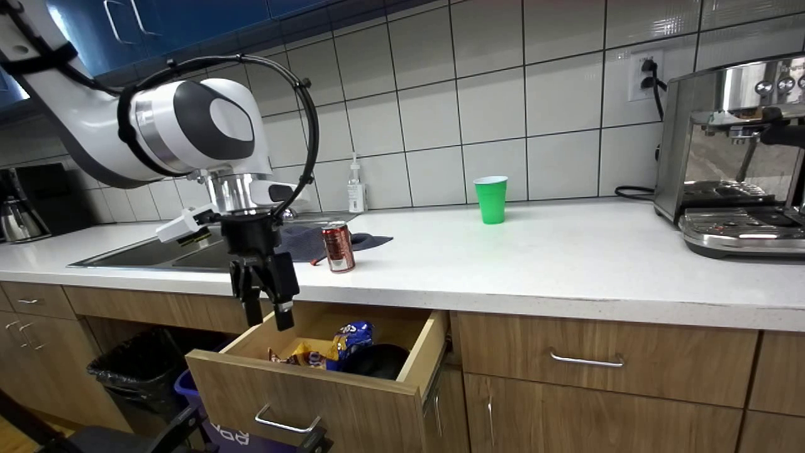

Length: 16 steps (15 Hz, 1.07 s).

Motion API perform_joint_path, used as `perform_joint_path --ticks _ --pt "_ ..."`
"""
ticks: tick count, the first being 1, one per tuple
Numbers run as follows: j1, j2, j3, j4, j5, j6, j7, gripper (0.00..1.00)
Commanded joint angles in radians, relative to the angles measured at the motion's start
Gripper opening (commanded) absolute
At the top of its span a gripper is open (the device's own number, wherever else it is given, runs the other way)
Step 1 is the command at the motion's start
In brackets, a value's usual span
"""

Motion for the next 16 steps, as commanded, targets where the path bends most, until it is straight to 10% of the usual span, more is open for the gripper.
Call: perform_joint_path --ticks 1,16 --pt "-0.016 -0.001 -0.011 0.001 0.012 -0.057 -0.064 1.00" --pt "-0.002 0.109 -0.023 -0.002 -0.036 -0.099 -0.060 1.00"
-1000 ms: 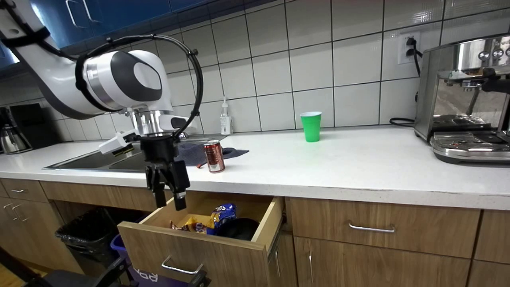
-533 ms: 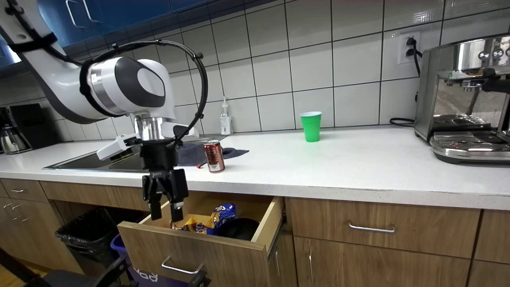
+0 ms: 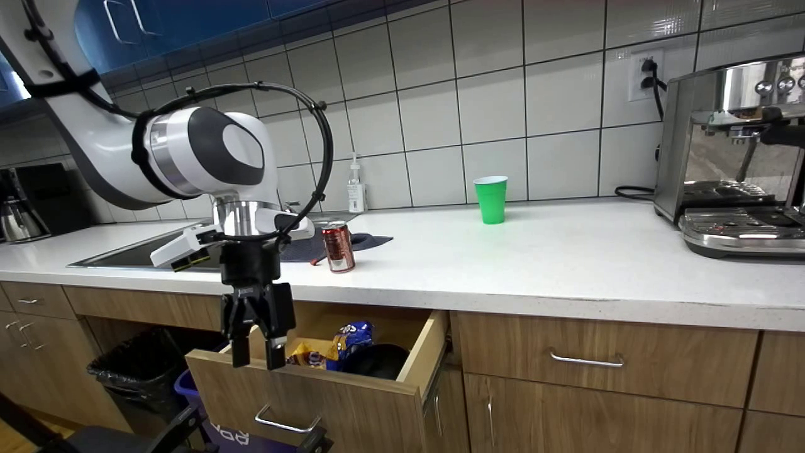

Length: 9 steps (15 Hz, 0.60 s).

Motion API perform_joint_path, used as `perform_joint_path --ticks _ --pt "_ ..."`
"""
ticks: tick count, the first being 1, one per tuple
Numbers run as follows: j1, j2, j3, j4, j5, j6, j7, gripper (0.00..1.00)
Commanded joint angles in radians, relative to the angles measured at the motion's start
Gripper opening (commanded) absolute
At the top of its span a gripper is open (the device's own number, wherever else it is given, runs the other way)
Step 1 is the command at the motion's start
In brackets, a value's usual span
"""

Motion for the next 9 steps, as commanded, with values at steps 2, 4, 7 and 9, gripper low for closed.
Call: perform_joint_path --ticks 2,4,7,9 --pt "0.003 0.027 -0.007 0.002 -0.010 -0.005 -0.006 1.00" --pt "0.005 0.038 -0.009 0.002 -0.012 0.002 -0.002 1.00" --pt "0.007 0.056 -0.012 0.002 -0.012 0.012 0.004 1.00" --pt "0.010 0.071 -0.014 0.002 -0.028 0.030 0.023 1.00"
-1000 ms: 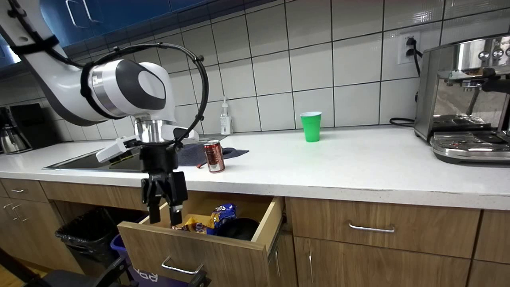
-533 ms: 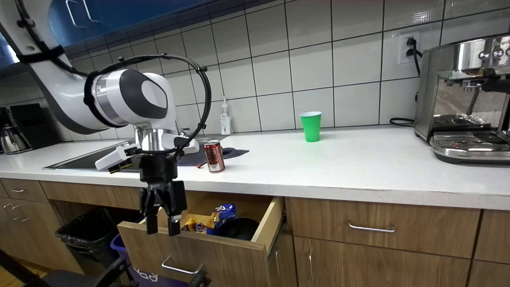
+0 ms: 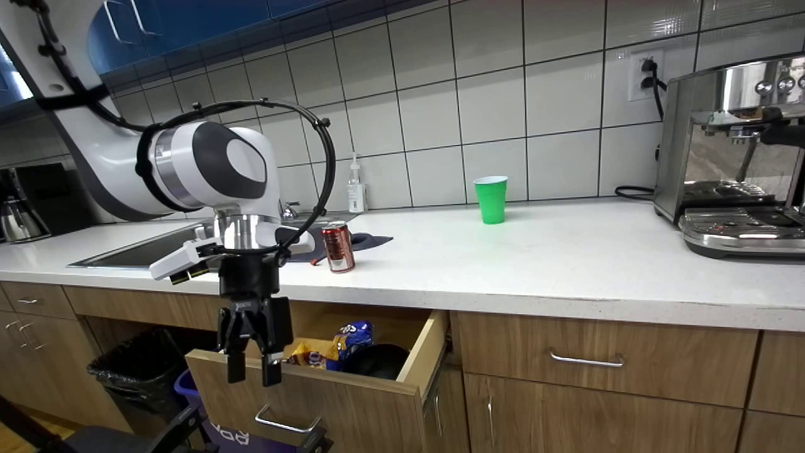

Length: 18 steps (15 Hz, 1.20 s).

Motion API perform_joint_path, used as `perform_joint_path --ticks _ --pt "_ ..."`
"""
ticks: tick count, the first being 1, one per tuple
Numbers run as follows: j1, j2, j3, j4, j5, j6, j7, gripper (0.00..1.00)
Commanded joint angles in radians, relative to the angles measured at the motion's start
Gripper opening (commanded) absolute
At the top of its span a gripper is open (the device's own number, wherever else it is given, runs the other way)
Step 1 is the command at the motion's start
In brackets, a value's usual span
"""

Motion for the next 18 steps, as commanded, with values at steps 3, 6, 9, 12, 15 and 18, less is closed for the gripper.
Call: perform_joint_path --ticks 3,6,9,12,15,18 --pt "0.011 0.044 -0.021 0.002 -0.045 0.068 0.041 1.00" --pt "0.016 0.074 -0.038 0.001 -0.076 0.128 0.067 1.00" --pt "0.028 0.098 -0.058 0.001 -0.110 0.190 0.102 1.00" --pt "0.043 0.116 -0.085 0.001 -0.148 0.243 0.140 1.00" --pt "0.060 0.125 -0.112 0.002 -0.179 0.286 0.175 1.00" --pt "0.072 0.126 -0.128 0.001 -0.201 0.299 0.199 1.00"
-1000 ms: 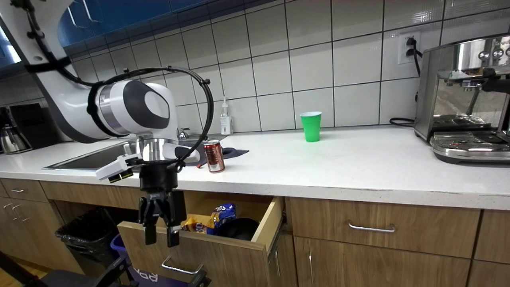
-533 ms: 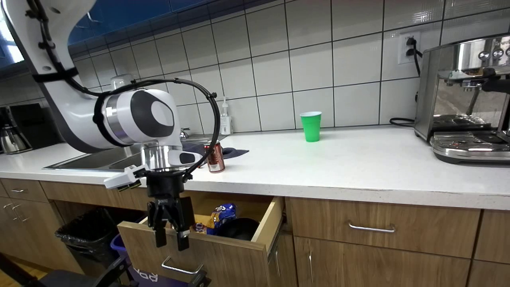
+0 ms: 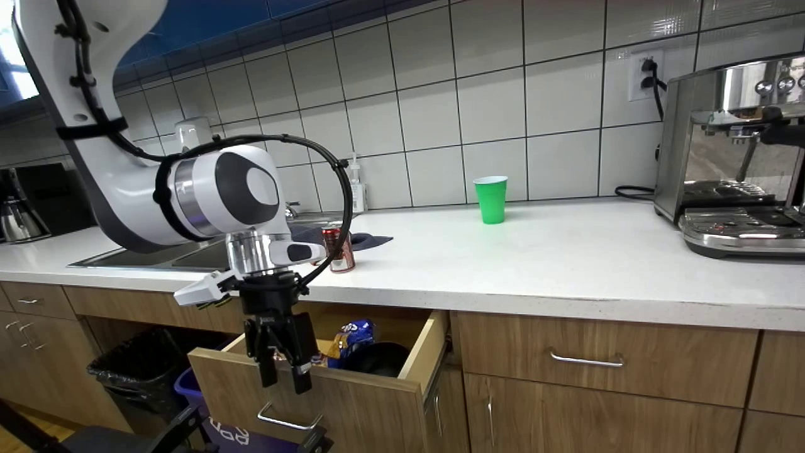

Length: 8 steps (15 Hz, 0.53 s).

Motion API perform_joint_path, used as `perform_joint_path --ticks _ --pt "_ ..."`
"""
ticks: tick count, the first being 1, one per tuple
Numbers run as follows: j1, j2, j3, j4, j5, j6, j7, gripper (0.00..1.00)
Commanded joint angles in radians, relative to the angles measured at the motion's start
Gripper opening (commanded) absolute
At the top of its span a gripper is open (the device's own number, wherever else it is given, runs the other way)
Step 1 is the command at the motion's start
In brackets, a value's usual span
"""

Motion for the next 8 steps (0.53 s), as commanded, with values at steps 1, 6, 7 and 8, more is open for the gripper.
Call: perform_joint_path --ticks 1,6,7,8 --pt "0.026 0.007 -0.035 0.001 -0.049 0.039 0.066 1.00" --pt "0.034 0.004 -0.052 0.001 -0.065 0.057 0.093 1.00" --pt "0.035 0.004 -0.055 0.001 -0.068 0.059 0.098 1.00" --pt "0.036 0.004 -0.056 0.001 -0.069 0.061 0.102 1.00"
